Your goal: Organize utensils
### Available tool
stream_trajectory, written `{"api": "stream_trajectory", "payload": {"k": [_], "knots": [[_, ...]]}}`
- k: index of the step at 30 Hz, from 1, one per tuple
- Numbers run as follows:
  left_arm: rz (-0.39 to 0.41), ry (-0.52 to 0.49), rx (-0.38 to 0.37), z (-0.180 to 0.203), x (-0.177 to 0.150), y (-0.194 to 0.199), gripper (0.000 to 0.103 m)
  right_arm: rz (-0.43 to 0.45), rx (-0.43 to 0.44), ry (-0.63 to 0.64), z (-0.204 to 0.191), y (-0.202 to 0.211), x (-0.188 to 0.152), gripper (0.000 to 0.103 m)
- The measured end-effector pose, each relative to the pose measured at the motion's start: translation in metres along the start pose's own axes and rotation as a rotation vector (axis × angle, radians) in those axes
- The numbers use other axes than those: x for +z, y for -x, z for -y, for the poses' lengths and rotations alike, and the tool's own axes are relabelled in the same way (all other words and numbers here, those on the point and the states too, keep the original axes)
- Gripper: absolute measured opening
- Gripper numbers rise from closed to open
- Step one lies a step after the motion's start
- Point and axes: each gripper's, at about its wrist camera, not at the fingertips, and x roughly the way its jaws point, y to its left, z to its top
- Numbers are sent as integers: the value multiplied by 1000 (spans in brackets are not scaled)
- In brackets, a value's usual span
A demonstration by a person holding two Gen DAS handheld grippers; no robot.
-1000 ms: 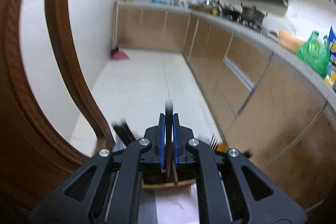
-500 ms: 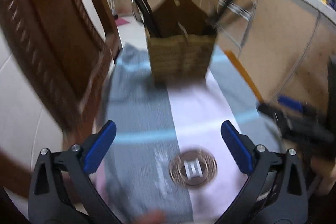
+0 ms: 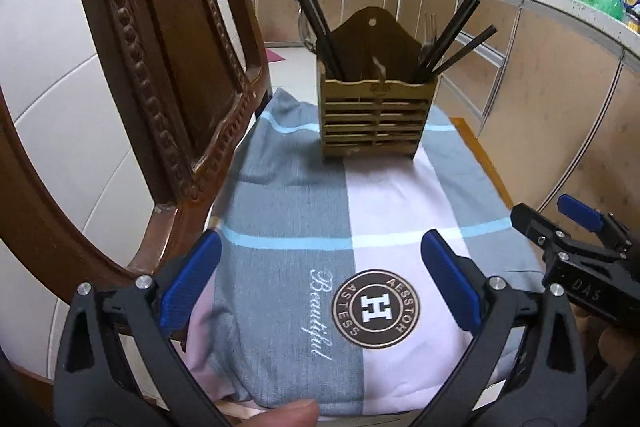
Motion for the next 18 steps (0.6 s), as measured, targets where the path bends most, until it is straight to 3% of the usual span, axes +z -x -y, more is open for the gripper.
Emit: {"api": "stream_trajectory", "payload": {"k": [18], "knots": [[12, -3, -15, 4, 1, -1, 99, -5, -19, -21, 3, -2, 0, 90]]}}
